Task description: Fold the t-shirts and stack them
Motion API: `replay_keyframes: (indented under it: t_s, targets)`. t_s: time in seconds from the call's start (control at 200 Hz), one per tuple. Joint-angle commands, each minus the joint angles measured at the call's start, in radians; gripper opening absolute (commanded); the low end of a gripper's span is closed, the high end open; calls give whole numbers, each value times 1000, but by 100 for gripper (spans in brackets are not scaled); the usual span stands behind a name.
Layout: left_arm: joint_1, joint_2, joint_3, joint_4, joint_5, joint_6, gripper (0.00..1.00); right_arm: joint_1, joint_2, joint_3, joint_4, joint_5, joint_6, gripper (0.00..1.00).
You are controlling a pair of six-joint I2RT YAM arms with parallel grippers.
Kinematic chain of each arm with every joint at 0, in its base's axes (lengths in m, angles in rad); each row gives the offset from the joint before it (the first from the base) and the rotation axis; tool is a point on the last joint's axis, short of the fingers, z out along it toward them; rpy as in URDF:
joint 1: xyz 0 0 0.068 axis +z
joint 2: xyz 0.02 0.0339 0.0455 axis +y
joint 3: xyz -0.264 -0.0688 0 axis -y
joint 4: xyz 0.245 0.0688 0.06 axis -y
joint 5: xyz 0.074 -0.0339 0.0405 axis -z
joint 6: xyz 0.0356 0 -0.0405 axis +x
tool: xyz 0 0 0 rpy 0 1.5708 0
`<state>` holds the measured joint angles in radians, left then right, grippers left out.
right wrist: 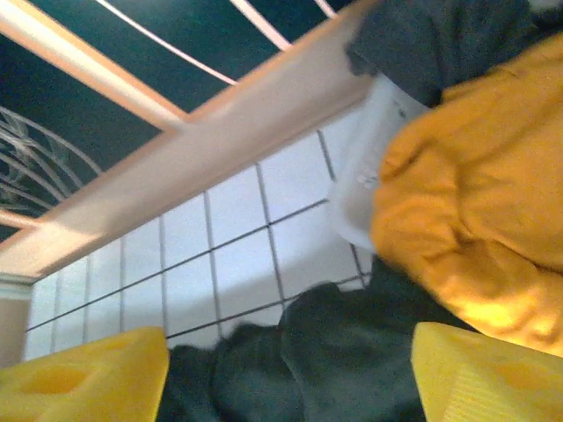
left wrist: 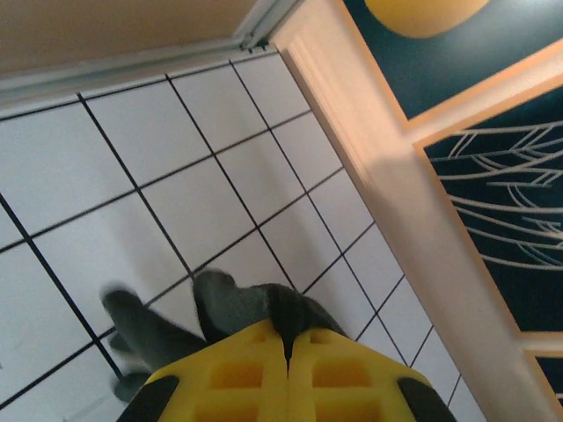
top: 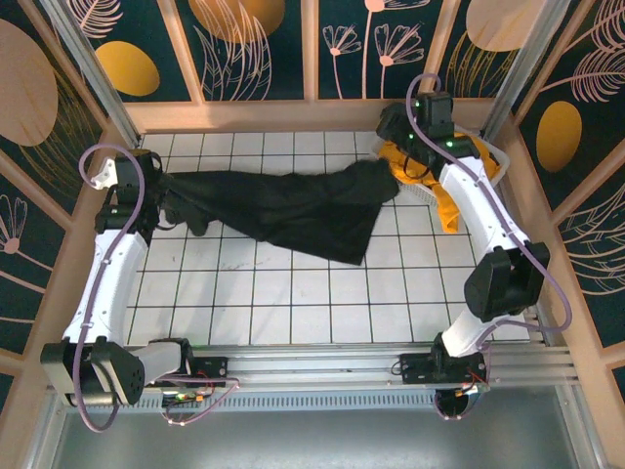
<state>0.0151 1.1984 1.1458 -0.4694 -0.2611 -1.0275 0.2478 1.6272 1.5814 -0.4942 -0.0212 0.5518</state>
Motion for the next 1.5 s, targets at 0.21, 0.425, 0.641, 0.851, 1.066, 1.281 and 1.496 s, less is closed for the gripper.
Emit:
replay_keyframes:
  t_s: [0.21,0.425,0.641,0.851,1.066,1.281,1.496]
  targets:
    - [6,-2,-96,4,41,33,0,347,-287,-601,-12,128,94,55]
    - [6,9,-107,8,51,30,0,510,-82,-543,-27,119,97,62]
    - [6,6,-106,4,50,32,0,530,152,-400,-48,170,19,62]
    - [6,-6,-113,3,49,28,0,504,260,-354,-43,92,50,53]
    - [6,6,-110,8,56,23,0,417,275,-310,45,12,94,0]
    - [15,83,88,-21,69,10,0,254,132,-52,24,2,19,0]
    - [82,171,431,-67,97,-35,0,84,88,303,5,-107,-66,0]
